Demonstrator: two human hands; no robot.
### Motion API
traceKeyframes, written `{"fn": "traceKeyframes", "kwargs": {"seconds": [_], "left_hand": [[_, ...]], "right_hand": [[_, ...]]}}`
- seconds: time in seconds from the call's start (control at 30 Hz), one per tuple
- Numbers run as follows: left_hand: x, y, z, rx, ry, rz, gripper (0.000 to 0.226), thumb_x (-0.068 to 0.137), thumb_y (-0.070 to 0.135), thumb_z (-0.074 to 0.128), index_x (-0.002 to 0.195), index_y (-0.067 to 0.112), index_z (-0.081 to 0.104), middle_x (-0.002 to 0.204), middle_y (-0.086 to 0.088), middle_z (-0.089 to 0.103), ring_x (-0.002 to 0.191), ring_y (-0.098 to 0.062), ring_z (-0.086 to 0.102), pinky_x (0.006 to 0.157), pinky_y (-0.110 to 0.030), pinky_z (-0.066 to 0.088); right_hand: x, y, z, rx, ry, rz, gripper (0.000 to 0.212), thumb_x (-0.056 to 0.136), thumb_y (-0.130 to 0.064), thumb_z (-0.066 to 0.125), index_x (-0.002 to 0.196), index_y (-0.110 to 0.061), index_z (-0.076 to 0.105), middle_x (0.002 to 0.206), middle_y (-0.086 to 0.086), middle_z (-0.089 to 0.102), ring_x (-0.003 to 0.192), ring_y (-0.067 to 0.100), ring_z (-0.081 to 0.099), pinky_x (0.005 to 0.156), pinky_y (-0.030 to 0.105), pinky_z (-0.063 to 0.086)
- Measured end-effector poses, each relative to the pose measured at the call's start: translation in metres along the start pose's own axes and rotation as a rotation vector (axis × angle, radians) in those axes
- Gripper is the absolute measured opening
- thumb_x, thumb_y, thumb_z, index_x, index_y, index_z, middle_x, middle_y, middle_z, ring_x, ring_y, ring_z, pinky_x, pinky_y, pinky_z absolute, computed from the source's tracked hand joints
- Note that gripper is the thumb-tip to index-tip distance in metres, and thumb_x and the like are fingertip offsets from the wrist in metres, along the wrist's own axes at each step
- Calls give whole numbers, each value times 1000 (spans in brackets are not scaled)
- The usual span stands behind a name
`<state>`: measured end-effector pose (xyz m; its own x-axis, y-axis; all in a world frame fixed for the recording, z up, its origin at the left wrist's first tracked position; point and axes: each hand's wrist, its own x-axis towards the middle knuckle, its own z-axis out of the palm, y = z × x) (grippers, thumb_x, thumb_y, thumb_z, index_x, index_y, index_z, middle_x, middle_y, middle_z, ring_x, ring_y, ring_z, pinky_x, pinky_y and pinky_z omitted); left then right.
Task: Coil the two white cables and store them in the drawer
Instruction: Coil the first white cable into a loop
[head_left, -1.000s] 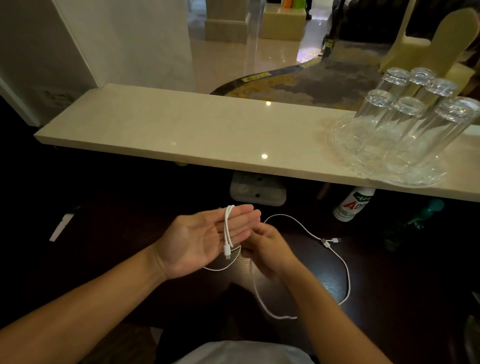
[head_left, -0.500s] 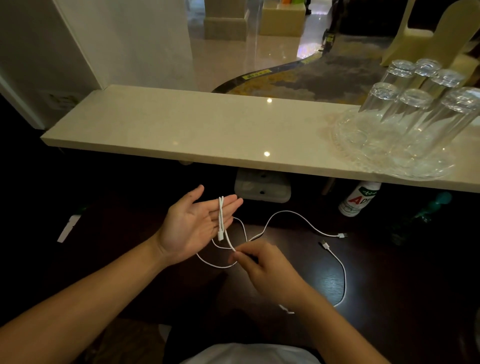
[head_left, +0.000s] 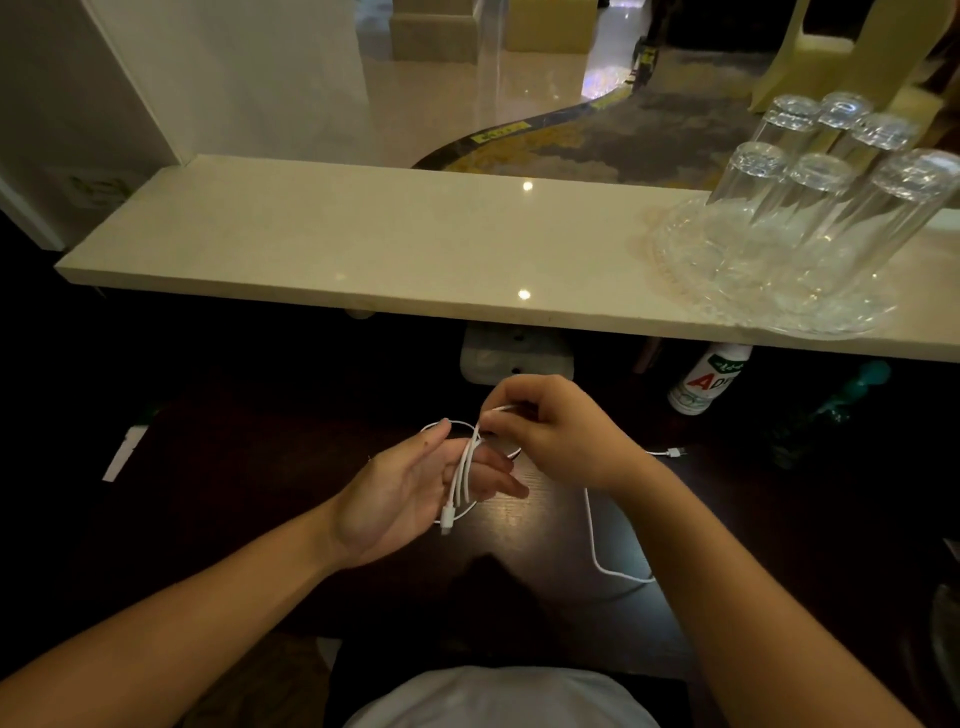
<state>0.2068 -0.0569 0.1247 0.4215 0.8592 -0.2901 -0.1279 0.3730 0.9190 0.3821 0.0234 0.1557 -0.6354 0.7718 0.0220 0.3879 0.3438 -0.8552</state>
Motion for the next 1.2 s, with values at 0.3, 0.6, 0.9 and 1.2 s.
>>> {"fn": "traceKeyframes", "kwargs": {"seconds": [0.3, 0.6, 0.9, 1.2], "left_hand": [[1, 8, 5, -282, -3, -6, 71, 98, 56, 21, 121, -2, 54, 98, -19, 63, 89, -25, 59, 87, -36, 45], [13, 32, -7, -453, 154, 161, 72, 99, 53, 19, 133, -6, 46, 133, -23, 59, 127, -32, 56, 105, -39, 37], [13, 18, -18, -118, 171, 62, 72, 100, 51, 4, 137, 3, 42, 138, -11, 59, 133, -19, 50, 108, -30, 39], [5, 9, 9, 8, -51, 41, 83, 94, 56, -2, 138, 8, 49, 131, -19, 60, 130, -36, 49, 114, -42, 32]], "right_hand": [[-2, 34, 29, 468, 23, 149, 20, 97, -13, 54, 87, -14, 72, 70, -8, 68, 70, 5, 62, 69, 23, 48], [-35, 24, 73, 419, -9, 264, 26, 99, -9, 50, 91, -9, 74, 45, -24, 55, 48, -5, 51, 55, 9, 36], [-44, -1, 42, -49, -78, -2, 21, 96, -21, 55, 84, -16, 71, 67, -15, 59, 65, 2, 54, 59, 11, 35], [-8, -20, -8, -66, -11, -55, 13, 93, -18, 61, 89, -11, 70, 79, 2, 67, 71, 13, 66, 66, 26, 53]]}}
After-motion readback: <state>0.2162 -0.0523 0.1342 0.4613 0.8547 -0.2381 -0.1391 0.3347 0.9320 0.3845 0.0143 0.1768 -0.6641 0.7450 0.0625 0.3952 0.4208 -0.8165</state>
